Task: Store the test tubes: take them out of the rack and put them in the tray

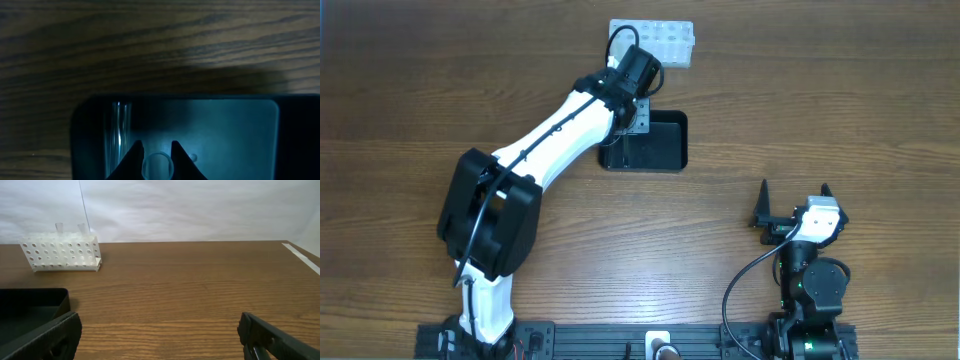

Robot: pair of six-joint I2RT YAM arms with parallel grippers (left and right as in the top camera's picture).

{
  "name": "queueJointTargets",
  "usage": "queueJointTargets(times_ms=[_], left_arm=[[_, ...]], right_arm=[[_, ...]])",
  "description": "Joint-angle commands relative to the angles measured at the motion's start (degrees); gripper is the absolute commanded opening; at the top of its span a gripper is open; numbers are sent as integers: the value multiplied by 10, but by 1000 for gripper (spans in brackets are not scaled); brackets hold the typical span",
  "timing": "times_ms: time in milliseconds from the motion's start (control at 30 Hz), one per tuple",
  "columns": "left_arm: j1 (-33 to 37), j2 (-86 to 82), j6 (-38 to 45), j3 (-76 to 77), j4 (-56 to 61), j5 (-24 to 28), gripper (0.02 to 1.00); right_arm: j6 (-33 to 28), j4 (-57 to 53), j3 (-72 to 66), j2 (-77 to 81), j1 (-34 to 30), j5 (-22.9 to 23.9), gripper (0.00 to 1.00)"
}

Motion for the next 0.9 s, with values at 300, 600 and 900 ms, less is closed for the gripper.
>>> queueJointTargets(times_ms=[300, 600, 900], left_arm=[[-2, 12, -6, -3, -3, 8, 308], [-2, -133, 1, -2, 12, -92, 430], [34, -315, 224, -4, 155, -104, 1000]], right_arm=[[2, -2, -3, 0, -4, -2, 993], [2, -2, -3, 0, -4, -2, 991], [2, -2, -3, 0, -4, -2, 993]])
